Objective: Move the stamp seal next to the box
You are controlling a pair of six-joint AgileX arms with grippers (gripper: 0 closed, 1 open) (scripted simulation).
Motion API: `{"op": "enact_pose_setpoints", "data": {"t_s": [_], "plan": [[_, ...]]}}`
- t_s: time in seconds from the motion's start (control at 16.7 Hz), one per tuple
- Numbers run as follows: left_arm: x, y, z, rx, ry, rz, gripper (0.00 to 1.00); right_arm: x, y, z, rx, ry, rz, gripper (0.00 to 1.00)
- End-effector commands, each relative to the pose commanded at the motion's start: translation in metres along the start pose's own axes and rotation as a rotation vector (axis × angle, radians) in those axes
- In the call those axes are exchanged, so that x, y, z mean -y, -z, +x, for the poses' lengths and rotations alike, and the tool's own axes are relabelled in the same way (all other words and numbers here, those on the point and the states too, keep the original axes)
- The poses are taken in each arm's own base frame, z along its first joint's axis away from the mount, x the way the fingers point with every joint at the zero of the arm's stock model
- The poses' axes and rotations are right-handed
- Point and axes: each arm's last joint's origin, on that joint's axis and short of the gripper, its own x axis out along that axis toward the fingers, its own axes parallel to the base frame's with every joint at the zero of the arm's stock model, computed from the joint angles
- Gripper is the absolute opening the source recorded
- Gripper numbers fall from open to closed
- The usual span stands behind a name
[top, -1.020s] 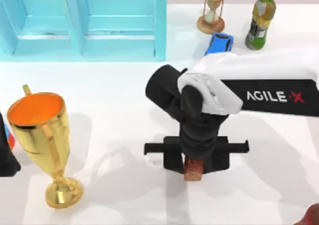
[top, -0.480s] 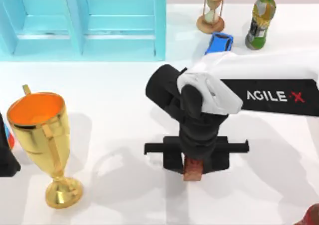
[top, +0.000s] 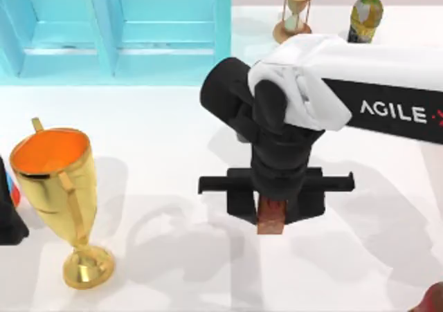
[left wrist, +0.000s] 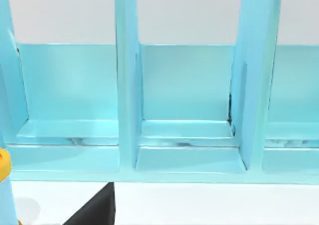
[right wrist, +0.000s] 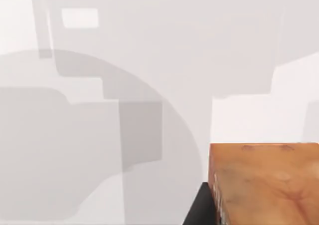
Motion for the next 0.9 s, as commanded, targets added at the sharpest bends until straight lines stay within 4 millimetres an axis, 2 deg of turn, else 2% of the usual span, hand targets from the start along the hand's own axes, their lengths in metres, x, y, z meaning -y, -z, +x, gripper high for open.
{"op": "enact_pose_setpoints", "data": {"t_s": [0.24, 0.42, 0.6, 0.78, 0.9], "plan": [[0.0, 0.0, 0.0, 0.0, 0.0, 0.0, 1.0, 0.0, -0.001, 0.002, -0.003, 0.003, 0.001, 0.0], [0.0, 0.0, 0.0, 0.0, 0.0, 0.0, 1.0, 0.02, -0.017, -0.008, -0.003, 0.002, 0.002, 0.0], [0.0, 0.0, 0.0, 0.0, 0.0, 0.0, 1.0, 0.067, -0.048, -0.028, -0.005, 0.002, 0.002, 0.0], [0.0, 0.0, 0.0, 0.0, 0.0, 0.0, 1.0, 0.134, -0.076, -0.052, -0.007, 0.003, -0.001, 0.0], [0.0, 0.0, 0.0, 0.0, 0.0, 0.0, 1.0, 0.18, -0.085, -0.067, -0.006, 0.002, -0.003, 0.0]]}}
